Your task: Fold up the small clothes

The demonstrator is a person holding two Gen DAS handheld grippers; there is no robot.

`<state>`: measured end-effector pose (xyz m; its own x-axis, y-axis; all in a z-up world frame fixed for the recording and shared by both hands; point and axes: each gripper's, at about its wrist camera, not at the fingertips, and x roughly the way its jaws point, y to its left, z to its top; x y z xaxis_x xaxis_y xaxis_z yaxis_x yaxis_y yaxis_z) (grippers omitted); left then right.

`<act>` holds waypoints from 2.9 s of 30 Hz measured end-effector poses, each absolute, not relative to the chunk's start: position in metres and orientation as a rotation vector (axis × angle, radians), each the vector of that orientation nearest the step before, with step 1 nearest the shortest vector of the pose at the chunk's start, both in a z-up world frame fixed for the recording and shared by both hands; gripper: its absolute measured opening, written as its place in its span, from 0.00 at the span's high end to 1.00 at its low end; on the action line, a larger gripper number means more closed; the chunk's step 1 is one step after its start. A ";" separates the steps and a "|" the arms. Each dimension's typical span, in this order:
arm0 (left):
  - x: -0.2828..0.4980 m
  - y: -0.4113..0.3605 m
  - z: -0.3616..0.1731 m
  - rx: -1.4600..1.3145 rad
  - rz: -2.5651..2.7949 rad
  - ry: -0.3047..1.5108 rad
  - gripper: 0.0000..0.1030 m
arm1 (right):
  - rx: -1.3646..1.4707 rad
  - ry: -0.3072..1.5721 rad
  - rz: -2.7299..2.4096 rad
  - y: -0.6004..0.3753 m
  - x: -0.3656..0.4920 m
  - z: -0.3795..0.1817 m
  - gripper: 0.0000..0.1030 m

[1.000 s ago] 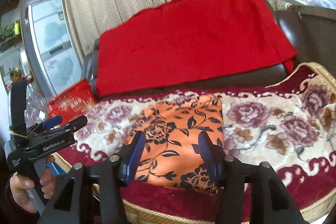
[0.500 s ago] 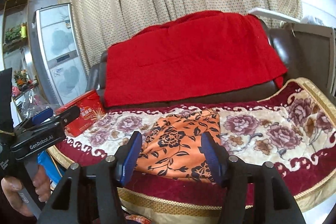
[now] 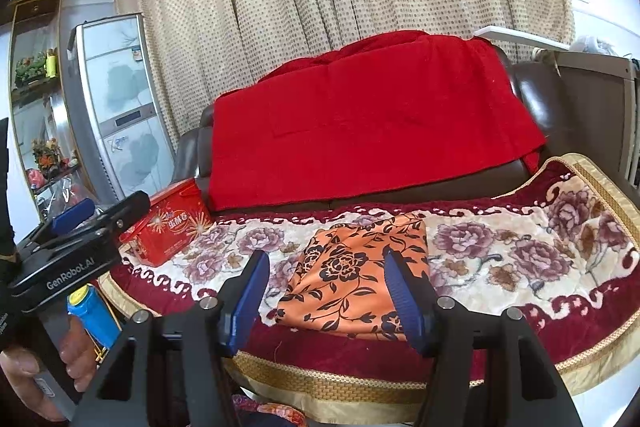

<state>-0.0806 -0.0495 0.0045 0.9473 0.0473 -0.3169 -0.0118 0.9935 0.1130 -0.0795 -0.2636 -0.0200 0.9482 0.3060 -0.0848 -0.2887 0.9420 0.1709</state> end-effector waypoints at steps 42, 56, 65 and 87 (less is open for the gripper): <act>-0.087 -0.062 0.004 0.139 0.014 0.338 0.03 | 0.186 0.119 0.317 -0.263 -0.077 -0.024 0.38; -0.086 -0.062 0.003 0.145 0.014 0.340 0.03 | 0.185 0.121 0.319 -0.263 -0.075 -0.024 0.38; -0.085 -0.064 0.002 0.150 0.013 0.346 0.03 | 0.186 0.126 0.316 -0.263 -0.072 -0.024 0.38; -0.083 -0.063 0.001 0.154 0.012 0.345 0.03 | 0.170 0.134 0.317 -0.260 -0.070 -0.022 0.38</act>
